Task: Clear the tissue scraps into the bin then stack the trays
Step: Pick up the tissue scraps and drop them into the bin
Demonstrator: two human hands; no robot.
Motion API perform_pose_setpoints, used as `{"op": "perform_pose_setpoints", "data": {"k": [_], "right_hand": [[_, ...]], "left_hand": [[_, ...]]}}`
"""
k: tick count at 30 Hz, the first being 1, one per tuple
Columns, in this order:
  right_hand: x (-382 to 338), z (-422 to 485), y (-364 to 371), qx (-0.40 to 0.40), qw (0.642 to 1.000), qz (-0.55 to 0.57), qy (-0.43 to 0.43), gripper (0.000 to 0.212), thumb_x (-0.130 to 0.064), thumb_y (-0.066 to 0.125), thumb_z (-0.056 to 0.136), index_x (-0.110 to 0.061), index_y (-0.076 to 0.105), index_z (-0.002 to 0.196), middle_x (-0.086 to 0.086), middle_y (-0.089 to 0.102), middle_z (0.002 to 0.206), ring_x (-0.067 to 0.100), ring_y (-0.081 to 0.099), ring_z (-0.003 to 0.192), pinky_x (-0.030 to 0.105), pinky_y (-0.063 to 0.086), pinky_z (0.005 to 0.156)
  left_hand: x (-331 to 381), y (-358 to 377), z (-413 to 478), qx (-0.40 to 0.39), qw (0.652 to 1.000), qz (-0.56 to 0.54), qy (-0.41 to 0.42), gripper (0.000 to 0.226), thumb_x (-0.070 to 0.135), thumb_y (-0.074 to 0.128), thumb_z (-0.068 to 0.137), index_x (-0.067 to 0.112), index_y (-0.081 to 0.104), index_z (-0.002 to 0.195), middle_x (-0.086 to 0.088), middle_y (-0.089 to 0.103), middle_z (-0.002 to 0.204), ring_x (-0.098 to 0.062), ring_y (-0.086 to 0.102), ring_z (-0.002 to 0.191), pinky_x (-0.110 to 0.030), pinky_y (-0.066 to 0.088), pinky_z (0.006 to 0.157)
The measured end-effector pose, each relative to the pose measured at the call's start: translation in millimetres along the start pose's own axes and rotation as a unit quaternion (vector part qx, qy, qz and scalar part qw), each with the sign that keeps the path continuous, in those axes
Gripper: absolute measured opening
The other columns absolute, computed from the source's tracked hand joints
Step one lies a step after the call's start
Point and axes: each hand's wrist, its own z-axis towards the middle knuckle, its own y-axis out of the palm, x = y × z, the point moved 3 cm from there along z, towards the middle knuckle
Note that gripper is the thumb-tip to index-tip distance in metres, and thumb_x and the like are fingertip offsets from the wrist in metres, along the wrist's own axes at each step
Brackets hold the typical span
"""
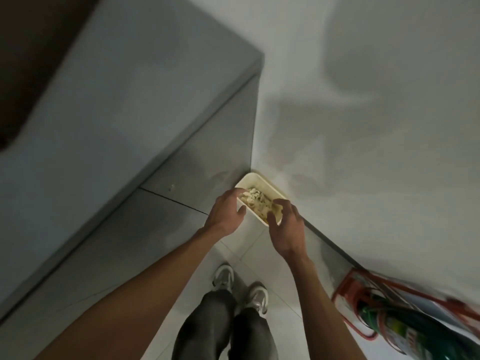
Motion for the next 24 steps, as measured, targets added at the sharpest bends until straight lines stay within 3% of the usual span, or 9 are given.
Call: {"op": "perform_pose_setpoints", "data": {"k": [4,9,12,17,19,24], "right_hand": [[-73.8,-56.6,-41.6,-0.003,0.999,0.002,-0.036,0.037,-0.028,0.061,0.105,-0.02,0.054,0.14,0.01,0.063,0.141,0.03,0.067,0.114,0.027,0.048,0.087],[-143.7,-129.9,-78.1,-0.012,0.997,-0.002,-0.076,0.037,-0.033,0.06,0.105,-0.021,0.055,0.14,0.011,0.063,0.14,0.034,0.065,0.116,0.038,0.053,0.09],[-179.0,-176.2,-92.3,-0.017,0.994,-0.003,-0.11,0.038,-0.034,0.061,0.105,-0.022,0.056,0.141,0.011,0.061,0.143,0.033,0.064,0.119,0.038,0.053,0.094],[-231.4,-251.4,-101.3,-0.059,0.988,-0.007,-0.139,0.044,-0.039,0.058,0.107,-0.026,0.051,0.148,0.008,0.057,0.149,0.031,0.056,0.131,0.043,0.05,0.105],[-253.3,-277.8,-101.4,-0.074,0.983,-0.006,-0.169,0.042,-0.041,0.057,0.107,-0.028,0.051,0.146,0.003,0.059,0.146,0.027,0.055,0.132,0.044,0.049,0.108],[-306.7,-334.8,-85.7,-0.107,0.961,-0.027,-0.252,0.04,-0.036,0.059,0.106,-0.025,0.056,0.144,-0.005,0.061,0.144,0.018,0.055,0.133,0.03,0.041,0.107]], "left_hand": [[26.1,-59.4,-62.9,0.025,1.0,-0.008,0.002,0.051,0.028,0.062,0.098,0.028,0.047,0.147,-0.001,0.058,0.144,-0.024,0.055,0.133,-0.042,0.049,0.109],[44.6,-121.4,-165.3,0.078,0.996,-0.039,0.003,0.053,0.026,0.059,0.1,0.021,0.045,0.151,-0.004,0.055,0.149,-0.023,0.051,0.136,-0.035,0.041,0.114],[48.5,-148.7,-234.7,0.118,0.992,-0.049,-0.004,0.052,0.028,0.058,0.102,0.023,0.045,0.152,-0.001,0.054,0.15,-0.021,0.05,0.137,-0.033,0.04,0.114],[35.4,-185.0,-350.9,0.187,0.976,-0.104,-0.05,0.05,0.033,0.057,0.102,0.029,0.045,0.15,0.003,0.052,0.151,-0.019,0.049,0.138,-0.043,0.043,0.116],[26.9,-200.8,-393.1,0.216,0.966,-0.124,-0.067,0.048,0.032,0.058,0.102,0.029,0.046,0.149,0.003,0.052,0.151,-0.019,0.05,0.138,-0.04,0.043,0.115],[-2.0,-246.9,-482.0,0.306,0.939,-0.134,-0.083,0.043,0.023,0.065,0.097,0.021,0.058,0.139,0.0,0.064,0.137,-0.022,0.059,0.126,-0.032,0.045,0.108]]}}
